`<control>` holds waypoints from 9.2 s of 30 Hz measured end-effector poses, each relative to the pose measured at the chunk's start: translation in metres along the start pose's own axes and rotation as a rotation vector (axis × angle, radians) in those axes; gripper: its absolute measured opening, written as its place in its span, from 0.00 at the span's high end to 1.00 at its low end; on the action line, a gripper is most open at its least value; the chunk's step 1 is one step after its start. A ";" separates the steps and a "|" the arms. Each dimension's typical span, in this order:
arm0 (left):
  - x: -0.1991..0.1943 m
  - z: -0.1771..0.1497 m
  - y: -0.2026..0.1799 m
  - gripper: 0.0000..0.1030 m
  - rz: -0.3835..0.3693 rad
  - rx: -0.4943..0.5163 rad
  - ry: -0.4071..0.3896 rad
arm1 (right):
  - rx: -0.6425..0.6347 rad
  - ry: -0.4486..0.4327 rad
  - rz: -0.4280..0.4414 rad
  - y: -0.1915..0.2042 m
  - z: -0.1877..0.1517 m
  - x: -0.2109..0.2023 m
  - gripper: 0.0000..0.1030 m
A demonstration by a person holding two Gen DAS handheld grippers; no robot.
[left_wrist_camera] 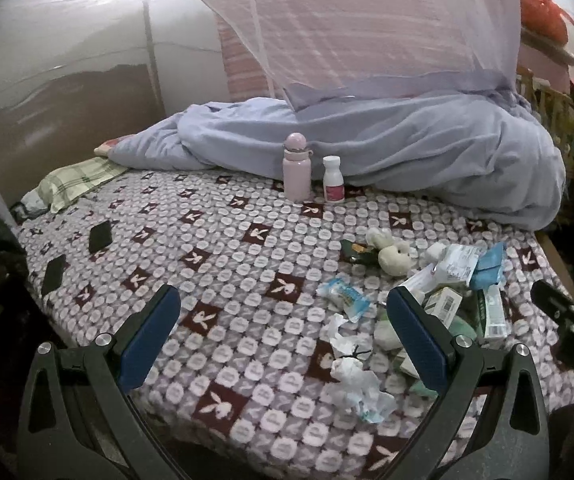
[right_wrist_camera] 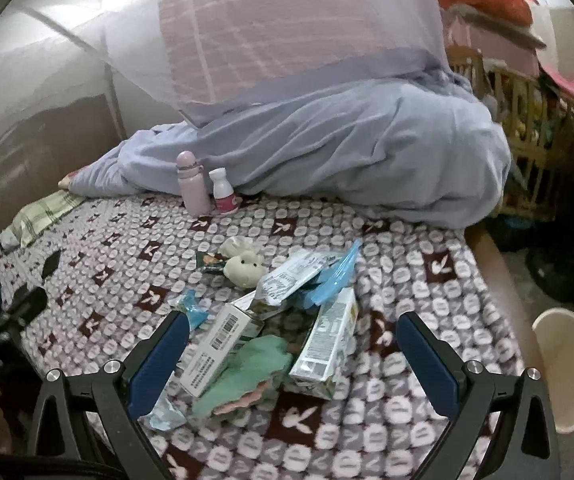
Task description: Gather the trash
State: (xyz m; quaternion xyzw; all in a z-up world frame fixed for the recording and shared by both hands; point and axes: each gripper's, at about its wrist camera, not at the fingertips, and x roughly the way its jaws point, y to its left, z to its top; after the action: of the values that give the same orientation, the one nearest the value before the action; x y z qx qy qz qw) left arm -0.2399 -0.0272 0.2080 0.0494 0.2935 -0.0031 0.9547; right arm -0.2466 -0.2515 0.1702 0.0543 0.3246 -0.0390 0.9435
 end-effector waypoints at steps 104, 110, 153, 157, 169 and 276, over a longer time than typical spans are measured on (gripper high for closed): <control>0.086 -0.027 -0.053 0.85 -0.524 0.181 0.384 | 0.241 0.303 0.091 -0.115 -0.029 0.059 0.58; 0.075 -0.003 -0.091 0.85 -0.633 0.185 0.390 | 0.306 0.277 0.092 -0.153 -0.032 0.043 0.58; 0.063 -0.038 -0.479 0.54 -0.951 0.358 0.594 | 0.747 0.246 -0.284 -0.430 -0.130 -0.016 0.31; 0.062 -0.034 -0.447 0.54 -0.845 0.367 0.523 | 0.671 0.244 -0.297 -0.409 -0.125 -0.018 0.31; 0.060 -0.029 -0.337 0.54 -0.599 0.344 0.372 | 0.512 0.217 -0.246 -0.318 -0.084 -0.017 0.30; 0.160 -0.048 -0.016 0.88 -0.477 0.040 0.495 | -0.117 0.436 0.098 -0.078 -0.026 0.101 0.87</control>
State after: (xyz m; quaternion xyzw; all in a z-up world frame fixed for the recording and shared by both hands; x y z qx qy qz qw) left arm -0.1346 -0.0352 0.0771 -0.0024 0.5195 -0.2200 0.8257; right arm -0.1915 -0.3296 0.0821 0.0225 0.5193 0.0383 0.8534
